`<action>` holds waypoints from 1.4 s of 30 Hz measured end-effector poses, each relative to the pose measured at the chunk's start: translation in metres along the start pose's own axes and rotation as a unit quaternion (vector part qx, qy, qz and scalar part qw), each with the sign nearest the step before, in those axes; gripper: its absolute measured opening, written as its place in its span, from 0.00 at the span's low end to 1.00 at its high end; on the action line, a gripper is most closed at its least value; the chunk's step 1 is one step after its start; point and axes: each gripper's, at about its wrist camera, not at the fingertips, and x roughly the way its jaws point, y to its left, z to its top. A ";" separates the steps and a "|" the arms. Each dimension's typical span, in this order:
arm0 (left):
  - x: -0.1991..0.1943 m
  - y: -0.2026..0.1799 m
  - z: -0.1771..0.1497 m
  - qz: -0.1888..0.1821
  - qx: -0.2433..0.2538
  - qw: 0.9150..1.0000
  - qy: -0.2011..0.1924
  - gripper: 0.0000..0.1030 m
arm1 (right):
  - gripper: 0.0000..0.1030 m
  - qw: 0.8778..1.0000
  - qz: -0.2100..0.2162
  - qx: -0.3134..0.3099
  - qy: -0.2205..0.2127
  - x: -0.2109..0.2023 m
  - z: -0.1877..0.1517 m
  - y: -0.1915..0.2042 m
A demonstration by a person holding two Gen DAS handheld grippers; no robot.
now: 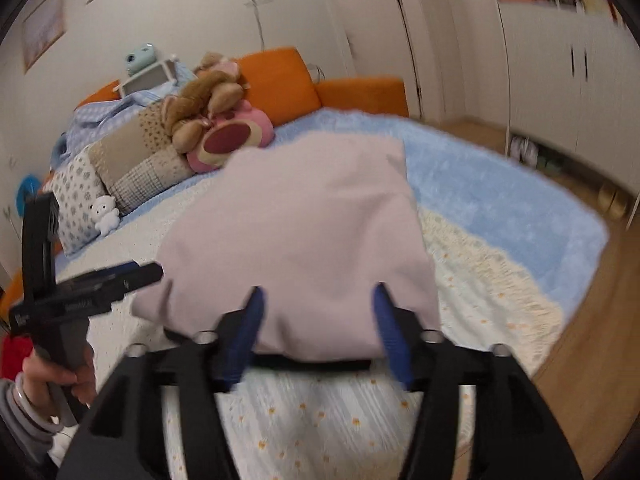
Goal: Fold large clothes
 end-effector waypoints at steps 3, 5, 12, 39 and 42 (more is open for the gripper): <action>-0.045 -0.010 -0.012 0.003 -0.004 0.998 -0.070 0.97 | 0.84 0.999 -0.008 -0.025 -0.031 -0.032 -0.008 0.014; -0.071 -0.019 -0.020 -0.005 0.005 0.995 -0.103 0.97 | 0.91 0.998 -0.016 -0.042 -0.048 -0.055 -0.016 0.026; -0.114 -0.042 -0.049 0.018 0.043 0.990 -0.134 0.97 | 0.95 0.994 -0.037 -0.057 -0.081 -0.091 -0.058 0.044; -0.085 -0.065 -0.126 0.061 0.046 0.989 -0.126 0.97 | 0.95 0.994 -0.073 -0.052 -0.064 -0.054 -0.129 0.028; -0.086 -0.066 -0.125 0.066 0.049 0.988 -0.130 0.97 | 0.95 0.994 -0.073 -0.053 -0.060 -0.050 -0.131 0.028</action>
